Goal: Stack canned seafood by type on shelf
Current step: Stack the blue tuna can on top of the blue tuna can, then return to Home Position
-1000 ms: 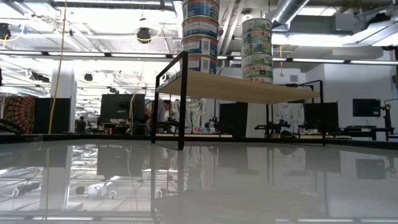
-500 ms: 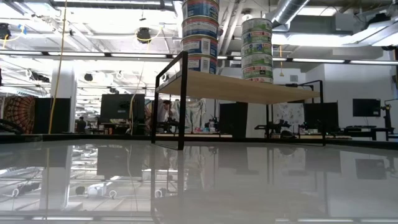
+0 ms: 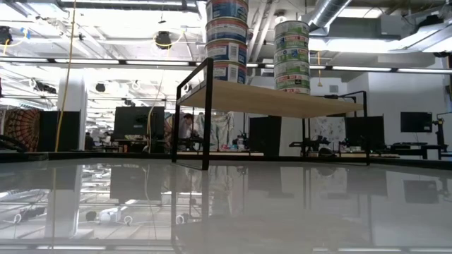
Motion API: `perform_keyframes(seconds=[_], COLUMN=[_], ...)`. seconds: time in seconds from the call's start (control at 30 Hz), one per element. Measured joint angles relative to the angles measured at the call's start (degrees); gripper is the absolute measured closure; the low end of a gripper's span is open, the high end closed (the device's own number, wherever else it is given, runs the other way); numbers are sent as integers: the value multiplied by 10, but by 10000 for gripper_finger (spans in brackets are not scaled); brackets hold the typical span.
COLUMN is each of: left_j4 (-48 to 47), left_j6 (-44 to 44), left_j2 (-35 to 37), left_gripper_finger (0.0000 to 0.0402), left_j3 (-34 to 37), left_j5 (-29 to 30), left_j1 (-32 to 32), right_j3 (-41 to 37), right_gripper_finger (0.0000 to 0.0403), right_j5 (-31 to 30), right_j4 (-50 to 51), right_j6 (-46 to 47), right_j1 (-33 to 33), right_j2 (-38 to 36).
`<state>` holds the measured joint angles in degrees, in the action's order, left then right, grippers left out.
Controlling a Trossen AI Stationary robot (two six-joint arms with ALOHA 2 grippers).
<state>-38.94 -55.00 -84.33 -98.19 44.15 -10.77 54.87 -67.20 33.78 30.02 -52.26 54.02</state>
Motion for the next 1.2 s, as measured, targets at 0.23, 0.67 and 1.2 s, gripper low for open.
perform_keyframes(seconds=[0.23,0.67,1.2], left_j4=[15,85,-34], left_j6=[-19,-45,264], left_j2=[1,15,38], left_gripper_finger=[131,131,132], left_j3=[0,1,15], left_j5=[2,-11,-287], left_j1=[-9,-30,-139], right_j3=[0,0,-77], right_gripper_finger=[108,108,108], right_j5=[1,5,1], right_j4=[2,4,256], right_j6=[10,6,296], right_j1=[0,7,-14], right_j2=[-19,-23,-127])
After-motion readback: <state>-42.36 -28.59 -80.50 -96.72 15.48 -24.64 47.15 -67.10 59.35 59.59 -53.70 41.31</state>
